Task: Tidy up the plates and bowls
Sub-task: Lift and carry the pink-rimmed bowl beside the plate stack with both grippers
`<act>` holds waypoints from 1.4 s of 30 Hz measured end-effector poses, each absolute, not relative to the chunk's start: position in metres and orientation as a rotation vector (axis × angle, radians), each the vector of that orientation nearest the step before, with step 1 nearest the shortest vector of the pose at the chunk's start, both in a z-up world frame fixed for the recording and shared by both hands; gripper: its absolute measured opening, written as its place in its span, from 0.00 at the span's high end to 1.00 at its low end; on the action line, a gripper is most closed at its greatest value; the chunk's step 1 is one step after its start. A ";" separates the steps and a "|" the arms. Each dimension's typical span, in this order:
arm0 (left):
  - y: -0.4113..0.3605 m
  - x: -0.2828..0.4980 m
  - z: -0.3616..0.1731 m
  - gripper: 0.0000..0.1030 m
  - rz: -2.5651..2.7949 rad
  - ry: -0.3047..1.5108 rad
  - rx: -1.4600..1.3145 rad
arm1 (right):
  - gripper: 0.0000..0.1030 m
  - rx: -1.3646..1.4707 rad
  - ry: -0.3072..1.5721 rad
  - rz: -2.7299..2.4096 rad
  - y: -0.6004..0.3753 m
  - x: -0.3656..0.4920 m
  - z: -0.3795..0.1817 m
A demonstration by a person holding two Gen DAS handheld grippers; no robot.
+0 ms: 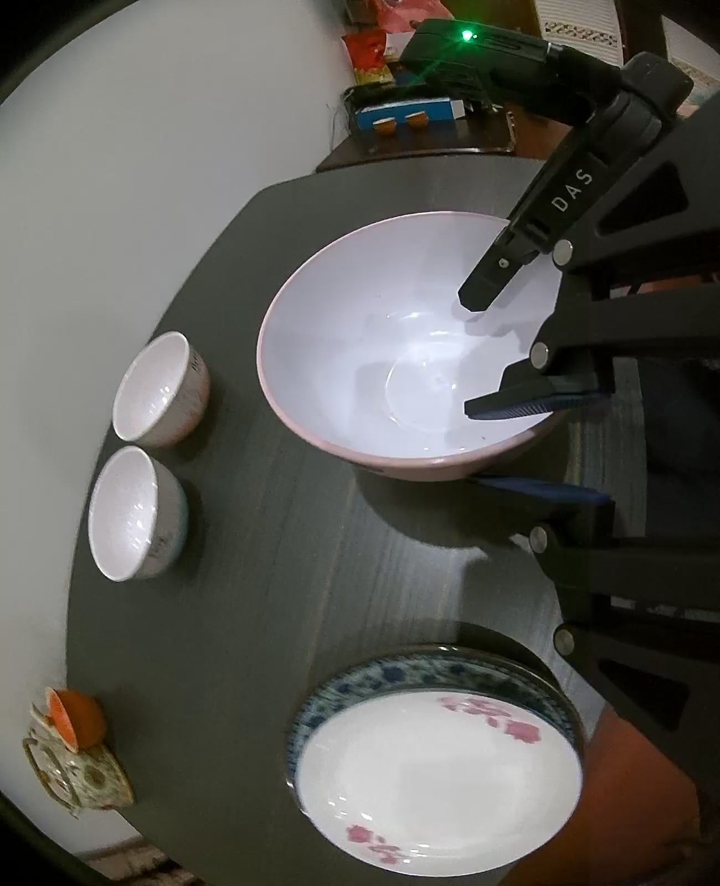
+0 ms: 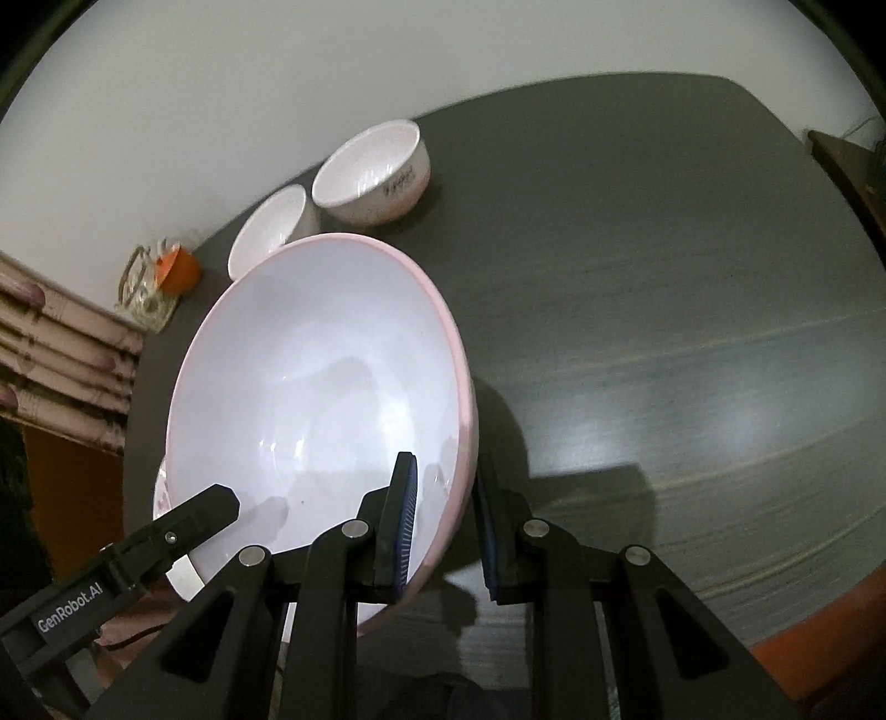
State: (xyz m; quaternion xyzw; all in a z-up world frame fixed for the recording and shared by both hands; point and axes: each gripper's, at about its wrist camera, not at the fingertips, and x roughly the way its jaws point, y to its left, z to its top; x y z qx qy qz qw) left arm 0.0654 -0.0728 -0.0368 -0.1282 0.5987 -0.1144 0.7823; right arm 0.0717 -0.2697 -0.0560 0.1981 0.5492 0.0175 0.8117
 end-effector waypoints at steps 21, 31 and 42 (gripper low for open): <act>-0.048 0.050 -0.071 0.80 -0.188 1.344 -0.271 | 0.78 0.399 1.262 0.041 -0.242 0.036 -0.099; -0.042 0.052 -0.073 0.80 -0.190 1.350 -0.290 | 0.76 0.414 1.266 0.059 -0.238 0.037 -0.101; -0.021 0.057 -0.064 0.78 -0.158 1.345 -0.357 | 0.52 0.408 1.246 0.048 -0.239 0.033 -0.094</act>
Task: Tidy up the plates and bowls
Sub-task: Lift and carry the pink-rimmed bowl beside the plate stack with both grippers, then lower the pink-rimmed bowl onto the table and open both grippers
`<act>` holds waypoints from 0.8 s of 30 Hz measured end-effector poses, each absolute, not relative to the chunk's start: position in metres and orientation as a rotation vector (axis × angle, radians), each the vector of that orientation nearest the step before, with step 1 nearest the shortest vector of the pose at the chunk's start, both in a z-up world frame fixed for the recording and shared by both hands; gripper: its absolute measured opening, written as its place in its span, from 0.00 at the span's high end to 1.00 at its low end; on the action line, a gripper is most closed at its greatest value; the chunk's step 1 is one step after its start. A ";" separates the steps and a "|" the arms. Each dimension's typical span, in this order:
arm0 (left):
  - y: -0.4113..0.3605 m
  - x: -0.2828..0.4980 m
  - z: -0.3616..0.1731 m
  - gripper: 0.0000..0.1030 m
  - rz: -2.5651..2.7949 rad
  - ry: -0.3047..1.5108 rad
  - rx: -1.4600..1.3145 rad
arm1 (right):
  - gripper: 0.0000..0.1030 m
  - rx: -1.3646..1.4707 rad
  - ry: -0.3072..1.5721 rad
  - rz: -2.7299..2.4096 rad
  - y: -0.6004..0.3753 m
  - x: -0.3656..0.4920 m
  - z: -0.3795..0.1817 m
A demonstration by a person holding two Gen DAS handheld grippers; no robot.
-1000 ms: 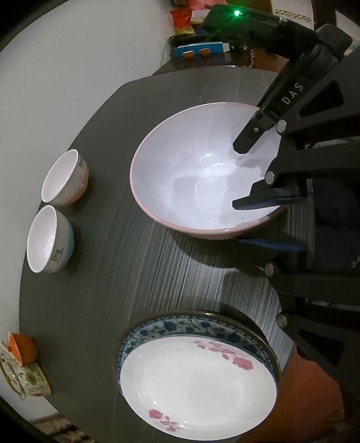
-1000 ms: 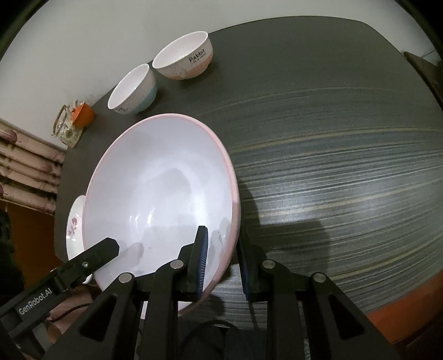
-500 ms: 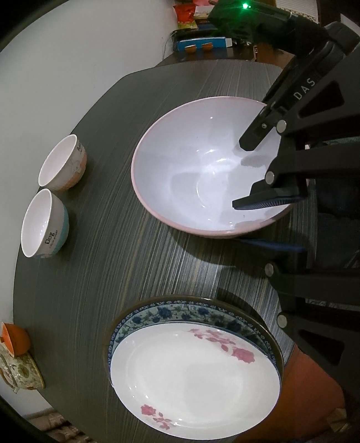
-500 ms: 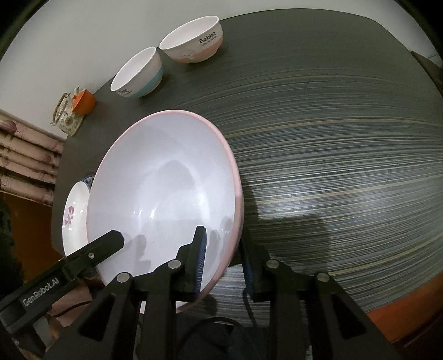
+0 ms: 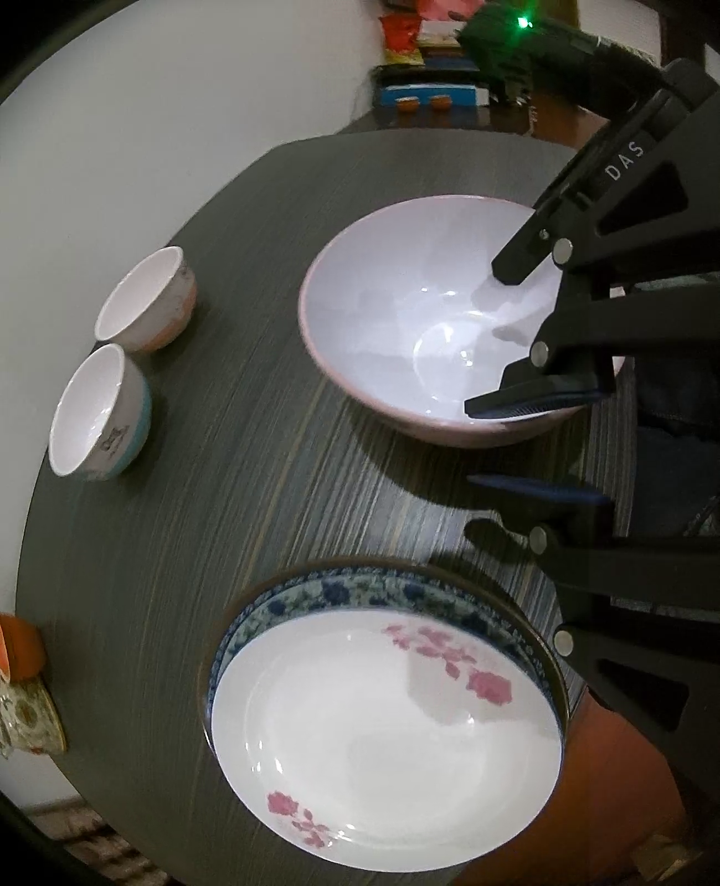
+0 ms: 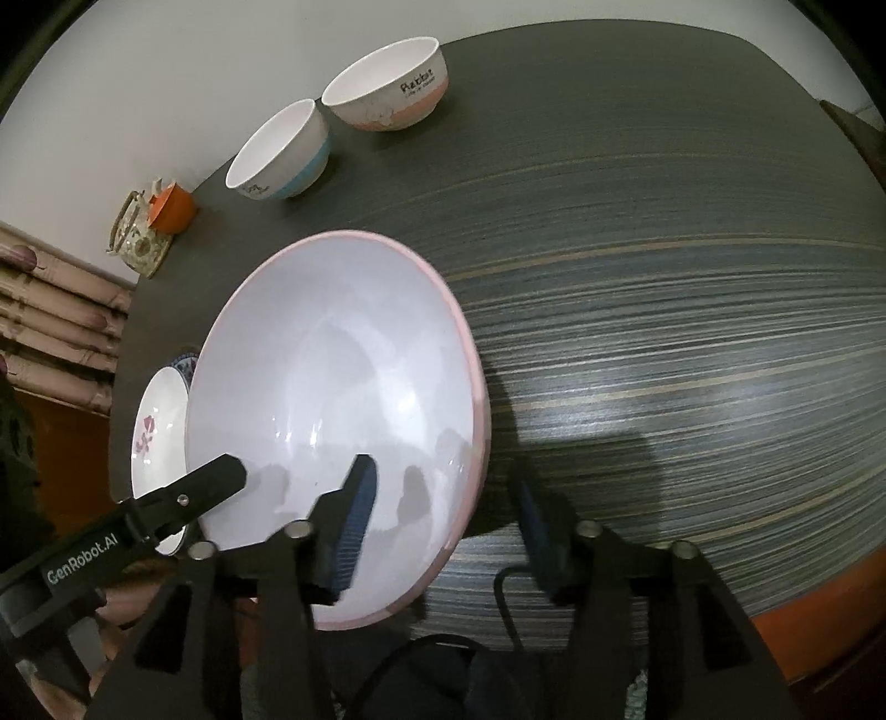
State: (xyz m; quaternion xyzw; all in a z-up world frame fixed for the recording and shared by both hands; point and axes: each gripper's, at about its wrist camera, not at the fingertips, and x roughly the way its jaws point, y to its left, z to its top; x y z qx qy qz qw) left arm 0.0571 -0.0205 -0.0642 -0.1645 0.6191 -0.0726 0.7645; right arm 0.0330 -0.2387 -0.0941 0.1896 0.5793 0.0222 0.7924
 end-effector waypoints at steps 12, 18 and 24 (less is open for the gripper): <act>0.007 0.068 -0.030 0.76 -0.188 1.276 -0.460 | 0.50 0.445 1.182 0.027 -0.258 0.040 -0.070; 0.023 0.082 -0.009 0.75 -0.145 1.225 -0.432 | 0.50 0.420 1.145 0.036 -0.261 0.049 -0.051; 0.037 0.098 0.005 0.70 -0.088 1.187 -0.365 | 0.49 0.380 1.095 0.140 -0.255 0.064 -0.025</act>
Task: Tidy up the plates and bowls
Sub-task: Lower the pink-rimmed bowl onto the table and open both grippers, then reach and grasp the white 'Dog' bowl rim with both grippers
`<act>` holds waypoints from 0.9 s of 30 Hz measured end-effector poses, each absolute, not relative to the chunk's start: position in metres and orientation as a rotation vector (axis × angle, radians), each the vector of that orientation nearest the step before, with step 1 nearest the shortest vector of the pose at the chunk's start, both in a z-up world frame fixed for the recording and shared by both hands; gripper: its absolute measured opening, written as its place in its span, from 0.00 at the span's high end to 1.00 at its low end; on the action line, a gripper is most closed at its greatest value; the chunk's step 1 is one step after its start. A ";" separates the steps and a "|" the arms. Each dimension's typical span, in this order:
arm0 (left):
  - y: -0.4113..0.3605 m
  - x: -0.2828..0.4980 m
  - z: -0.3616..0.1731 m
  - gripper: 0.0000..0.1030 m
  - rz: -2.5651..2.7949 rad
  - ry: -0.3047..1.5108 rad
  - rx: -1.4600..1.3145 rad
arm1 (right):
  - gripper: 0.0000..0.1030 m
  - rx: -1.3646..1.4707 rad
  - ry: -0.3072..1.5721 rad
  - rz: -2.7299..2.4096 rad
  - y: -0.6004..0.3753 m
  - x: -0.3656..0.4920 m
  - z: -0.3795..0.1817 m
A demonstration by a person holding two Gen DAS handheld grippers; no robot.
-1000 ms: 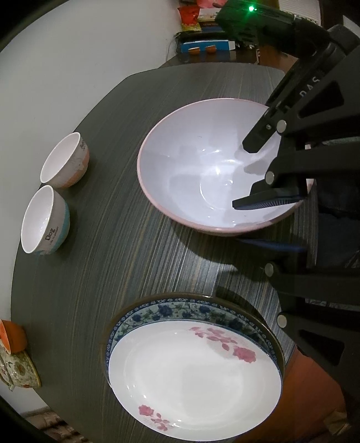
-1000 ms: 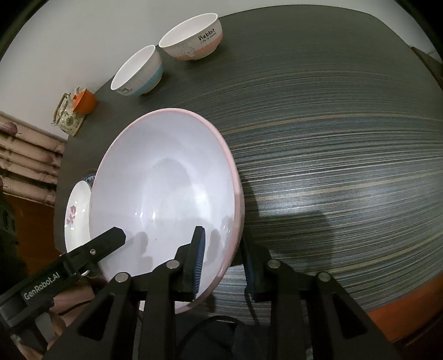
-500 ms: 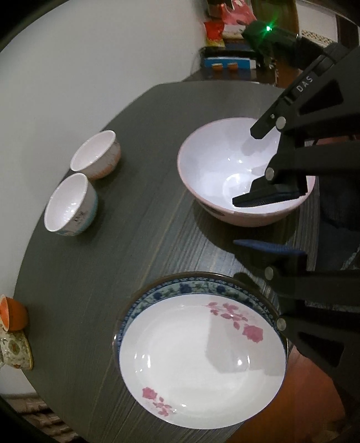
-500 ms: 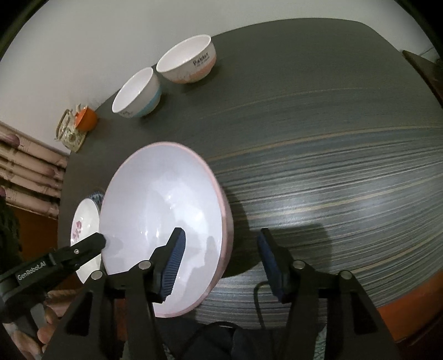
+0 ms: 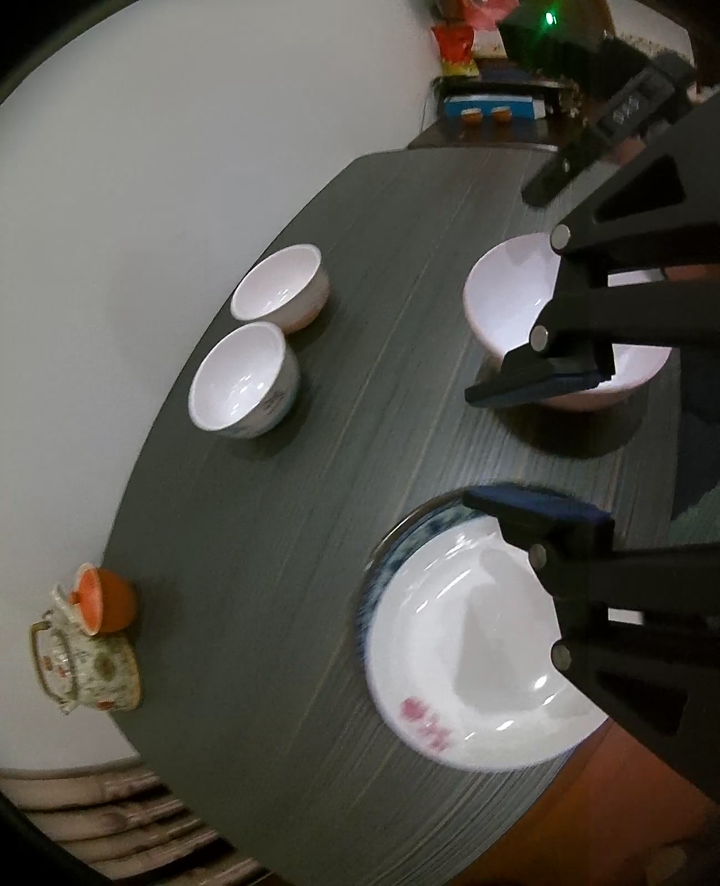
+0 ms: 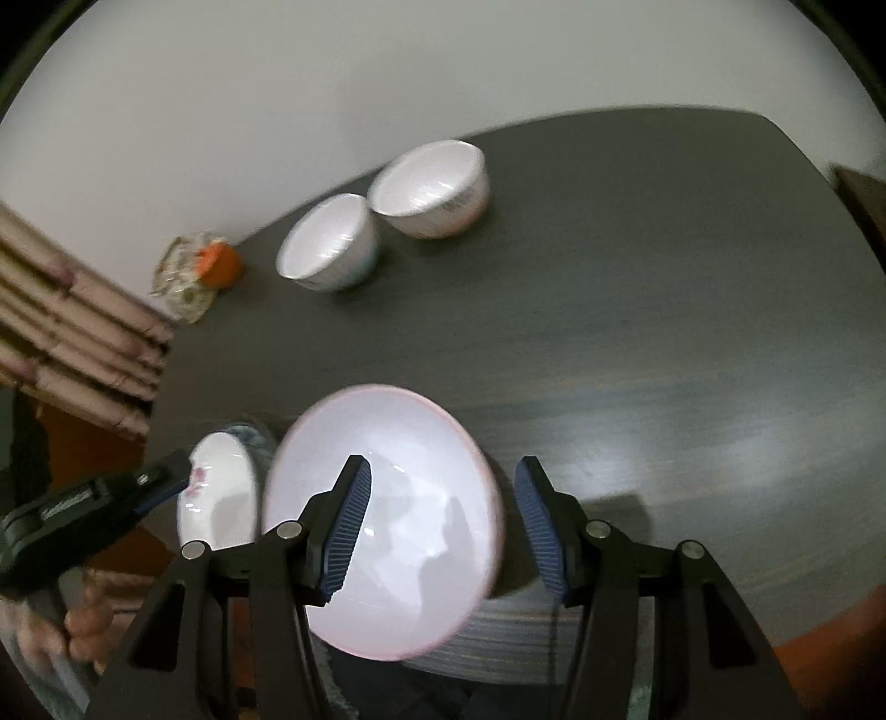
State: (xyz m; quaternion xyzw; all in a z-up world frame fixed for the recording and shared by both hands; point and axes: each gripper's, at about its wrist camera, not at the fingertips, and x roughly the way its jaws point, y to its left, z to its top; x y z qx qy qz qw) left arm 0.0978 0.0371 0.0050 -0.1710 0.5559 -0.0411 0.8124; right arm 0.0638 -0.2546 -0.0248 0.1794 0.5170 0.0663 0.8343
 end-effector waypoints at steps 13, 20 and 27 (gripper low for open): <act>0.061 0.165 0.004 0.70 -0.035 1.192 -0.403 | 0.48 0.297 1.119 0.262 -0.227 0.150 0.007; 0.055 0.217 -0.009 0.70 -0.076 1.202 -0.451 | 0.48 0.307 1.156 0.280 -0.210 0.202 -0.003; 0.047 0.264 -0.032 0.70 -0.119 1.207 -0.495 | 0.53 0.333 1.207 0.287 -0.194 0.253 -0.032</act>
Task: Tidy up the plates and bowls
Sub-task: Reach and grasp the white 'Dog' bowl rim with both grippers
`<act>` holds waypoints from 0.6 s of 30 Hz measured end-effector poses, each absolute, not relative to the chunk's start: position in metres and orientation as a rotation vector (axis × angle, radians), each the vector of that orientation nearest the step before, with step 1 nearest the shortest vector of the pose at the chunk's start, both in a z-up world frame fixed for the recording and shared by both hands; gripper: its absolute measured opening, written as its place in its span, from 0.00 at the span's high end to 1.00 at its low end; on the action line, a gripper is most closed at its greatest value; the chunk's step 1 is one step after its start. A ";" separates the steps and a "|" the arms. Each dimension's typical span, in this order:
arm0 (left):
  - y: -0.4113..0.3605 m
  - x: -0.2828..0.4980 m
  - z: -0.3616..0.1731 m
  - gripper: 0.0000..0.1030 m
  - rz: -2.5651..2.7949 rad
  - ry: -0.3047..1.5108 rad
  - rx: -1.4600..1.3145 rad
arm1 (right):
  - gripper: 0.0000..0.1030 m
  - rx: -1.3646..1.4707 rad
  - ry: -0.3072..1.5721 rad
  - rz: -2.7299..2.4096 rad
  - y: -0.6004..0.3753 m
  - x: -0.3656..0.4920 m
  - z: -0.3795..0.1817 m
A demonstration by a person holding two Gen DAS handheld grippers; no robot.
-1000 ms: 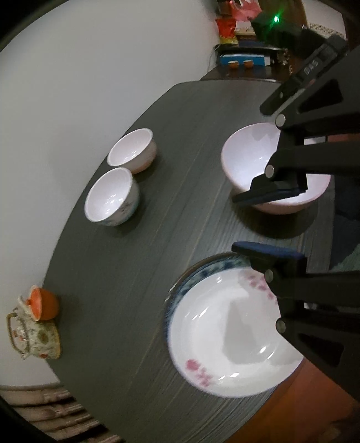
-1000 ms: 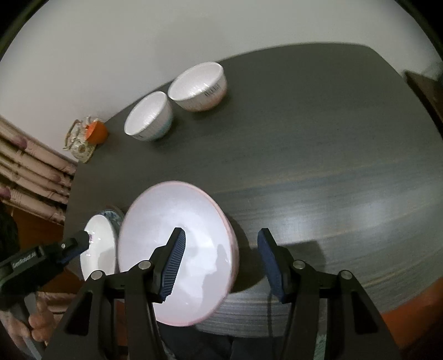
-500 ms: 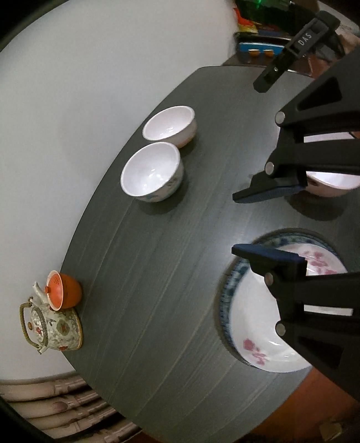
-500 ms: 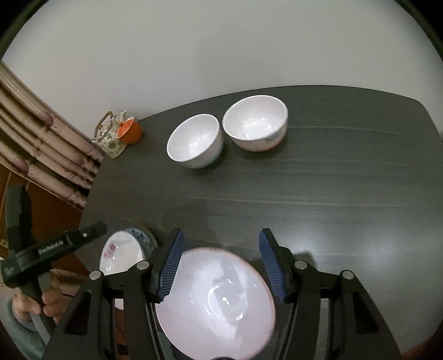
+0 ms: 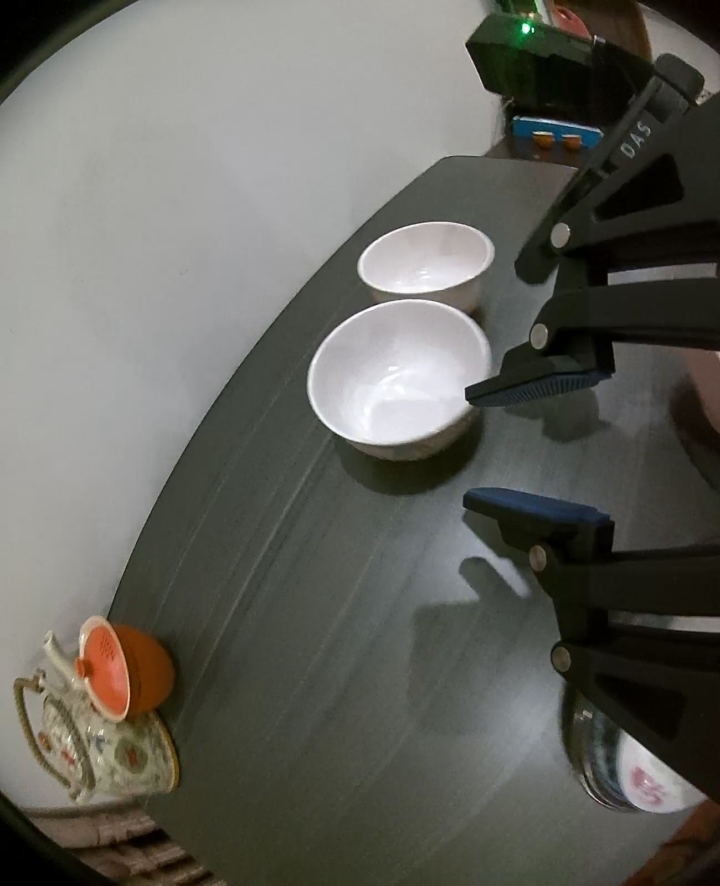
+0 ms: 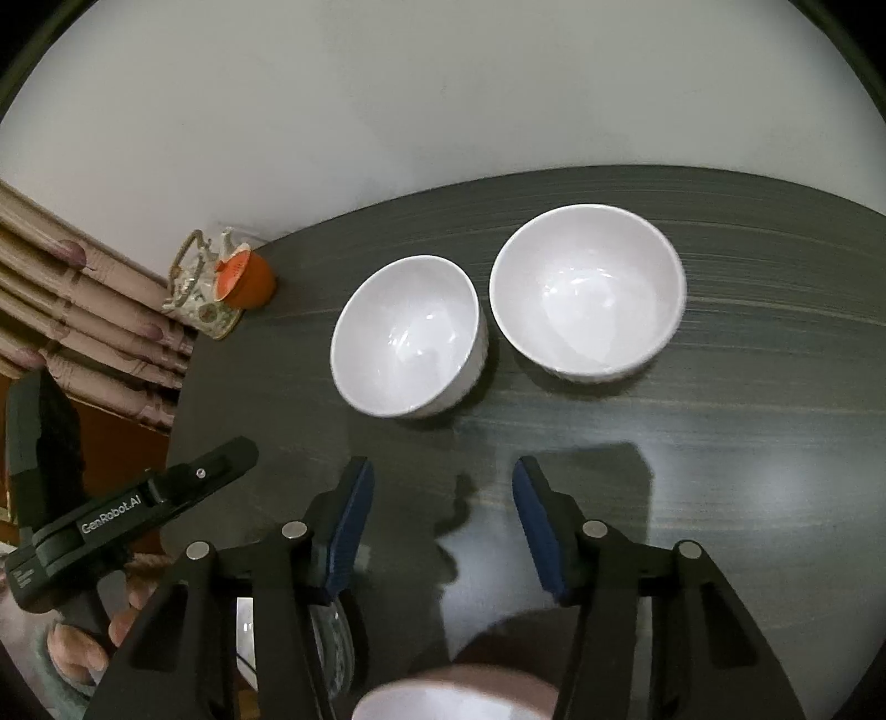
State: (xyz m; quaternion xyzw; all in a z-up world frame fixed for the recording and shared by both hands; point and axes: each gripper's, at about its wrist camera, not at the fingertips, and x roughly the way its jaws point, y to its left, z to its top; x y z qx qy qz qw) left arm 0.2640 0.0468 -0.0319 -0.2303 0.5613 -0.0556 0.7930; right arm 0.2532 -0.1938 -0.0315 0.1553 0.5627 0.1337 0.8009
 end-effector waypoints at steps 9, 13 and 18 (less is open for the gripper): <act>0.035 0.306 -0.063 0.70 -0.170 1.234 -0.526 | 0.61 0.409 1.272 0.283 -0.185 0.300 -0.072; 0.031 0.316 -0.075 0.70 -0.170 1.251 -0.513 | 0.65 0.425 1.294 0.284 -0.181 0.309 -0.086; 0.027 0.320 -0.086 0.70 -0.162 1.265 -0.476 | 0.66 0.431 1.309 0.284 -0.180 0.317 -0.097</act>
